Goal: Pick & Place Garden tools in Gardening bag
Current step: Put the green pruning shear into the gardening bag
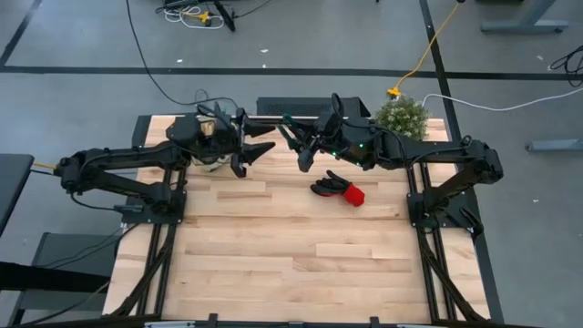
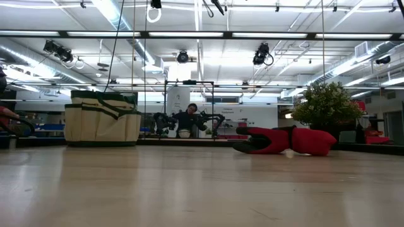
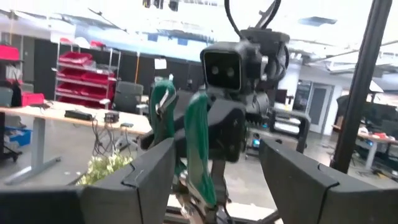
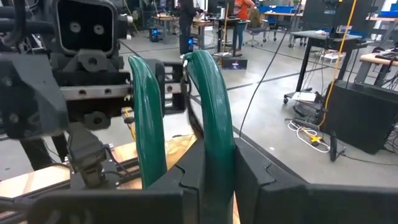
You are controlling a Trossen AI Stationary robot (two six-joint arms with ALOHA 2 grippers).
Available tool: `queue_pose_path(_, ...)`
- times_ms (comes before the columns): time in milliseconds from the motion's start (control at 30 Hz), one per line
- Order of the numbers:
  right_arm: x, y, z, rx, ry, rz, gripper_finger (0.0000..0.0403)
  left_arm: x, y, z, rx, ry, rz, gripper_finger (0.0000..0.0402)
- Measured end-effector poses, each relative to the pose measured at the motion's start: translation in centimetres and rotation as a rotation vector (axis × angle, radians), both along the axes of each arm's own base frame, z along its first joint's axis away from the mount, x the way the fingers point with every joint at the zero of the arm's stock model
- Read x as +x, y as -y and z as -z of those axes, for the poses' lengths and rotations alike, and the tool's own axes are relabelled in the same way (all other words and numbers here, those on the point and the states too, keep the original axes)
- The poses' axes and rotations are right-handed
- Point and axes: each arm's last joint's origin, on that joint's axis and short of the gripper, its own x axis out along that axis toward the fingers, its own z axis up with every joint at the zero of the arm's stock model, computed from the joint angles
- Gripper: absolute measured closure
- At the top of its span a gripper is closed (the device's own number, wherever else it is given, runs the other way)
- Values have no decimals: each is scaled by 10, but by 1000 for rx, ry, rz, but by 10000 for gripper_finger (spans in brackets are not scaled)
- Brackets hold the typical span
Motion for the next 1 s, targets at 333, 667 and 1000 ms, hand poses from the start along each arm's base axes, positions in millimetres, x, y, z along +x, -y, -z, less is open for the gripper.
queue_pose_path(333, 0, 0, 0, -17, -10, -17, 353, 0, 0, -1, -2, 8, -5, 163)
queue_pose_path(667, 0, 0, 0, -18, -10, -17, 353, 3, -2, -17, 19, -44, -40, 163)
queue_pose_path(1000, -1, 0, -1, -28, -5, -10, 353, 23, -6, -22, 12, -126, -18, 163)
